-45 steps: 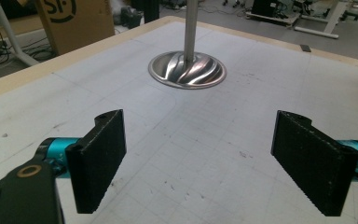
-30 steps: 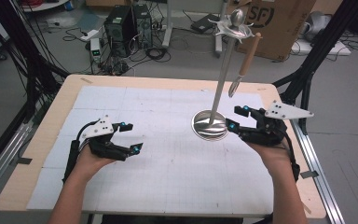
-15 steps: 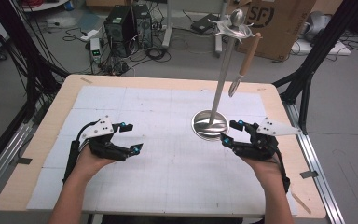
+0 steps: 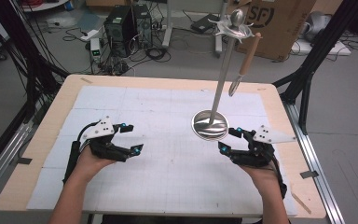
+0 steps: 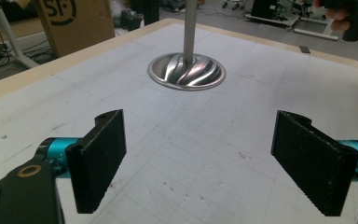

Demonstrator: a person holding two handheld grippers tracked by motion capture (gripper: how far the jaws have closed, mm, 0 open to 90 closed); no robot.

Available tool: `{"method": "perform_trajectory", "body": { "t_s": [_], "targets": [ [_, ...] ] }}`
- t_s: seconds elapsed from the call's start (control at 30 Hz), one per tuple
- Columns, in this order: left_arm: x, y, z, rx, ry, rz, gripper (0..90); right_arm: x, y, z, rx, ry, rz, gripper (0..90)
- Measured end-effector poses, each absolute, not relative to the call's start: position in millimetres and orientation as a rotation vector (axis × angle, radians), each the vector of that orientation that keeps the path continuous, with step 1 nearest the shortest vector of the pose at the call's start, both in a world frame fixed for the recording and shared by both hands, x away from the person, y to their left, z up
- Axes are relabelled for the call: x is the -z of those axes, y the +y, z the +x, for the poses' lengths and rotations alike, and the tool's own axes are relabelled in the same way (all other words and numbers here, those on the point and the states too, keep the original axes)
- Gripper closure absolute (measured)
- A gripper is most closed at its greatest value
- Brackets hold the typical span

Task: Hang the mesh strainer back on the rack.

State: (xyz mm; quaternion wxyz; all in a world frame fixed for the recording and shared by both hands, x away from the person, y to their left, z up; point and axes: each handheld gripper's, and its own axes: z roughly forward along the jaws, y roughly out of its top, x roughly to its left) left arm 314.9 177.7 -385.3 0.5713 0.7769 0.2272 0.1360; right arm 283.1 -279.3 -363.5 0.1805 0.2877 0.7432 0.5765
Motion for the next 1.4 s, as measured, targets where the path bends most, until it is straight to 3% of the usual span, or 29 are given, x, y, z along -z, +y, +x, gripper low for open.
{"method": "perform_trajectory", "body": {
  "t_s": [0.53, 1.4],
  "targets": [
    [383.5, 179.5, 314.3, -0.317, 0.534, 1.806, 18.4, 367.3, -275.9, 282.4, -1.634, 2.112, 0.839, 21.2],
    [383.3, 180.6, 314.2, -0.321, 0.537, 1.806, 18.4, 370.8, -270.6, 285.5, -1.618, 2.152, 0.831, 21.1]
  ]
}}
